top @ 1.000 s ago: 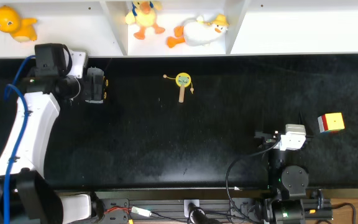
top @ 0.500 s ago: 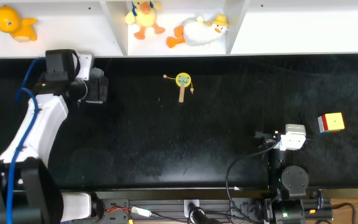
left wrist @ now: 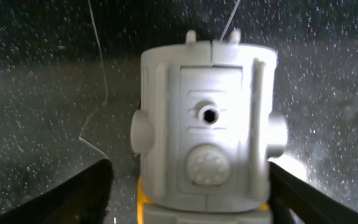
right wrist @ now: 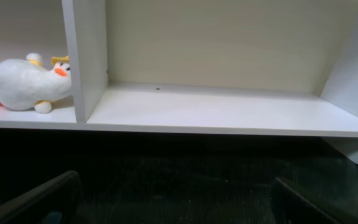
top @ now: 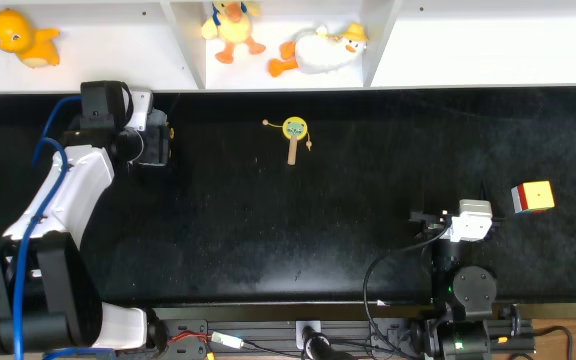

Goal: Store Toys

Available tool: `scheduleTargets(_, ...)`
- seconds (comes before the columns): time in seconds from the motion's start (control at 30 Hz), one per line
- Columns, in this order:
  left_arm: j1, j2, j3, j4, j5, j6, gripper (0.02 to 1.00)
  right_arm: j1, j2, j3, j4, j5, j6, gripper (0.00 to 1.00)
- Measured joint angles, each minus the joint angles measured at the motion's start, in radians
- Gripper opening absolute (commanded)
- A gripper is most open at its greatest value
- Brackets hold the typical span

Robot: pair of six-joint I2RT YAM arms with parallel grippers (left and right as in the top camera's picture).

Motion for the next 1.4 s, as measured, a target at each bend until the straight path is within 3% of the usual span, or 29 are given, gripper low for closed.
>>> scheduleTargets(0.17,0.0,0.0,0.0,0.012,0.0,0.0,0.581,0.0,0.0,0.0,0.0,0.0,0.0,0.993)
scheduleTargets(0.6,0.0,0.0,0.0,0.016,0.0,-0.006,0.38,0.0,0.0,0.0,0.0,0.0,0.0,0.993)
scheduleTargets(1.03,0.0,-0.014,0.077,-0.14,-0.007,-0.054,0.036,0.0,0.0,0.0,0.0,0.0,0.0,0.996)
scheduleTargets(1.4,-0.064,-0.219,0.15,-0.185,-0.007,-0.054,0.036,0.0,0.0,0.0,0.0,0.0,0.0,0.996)
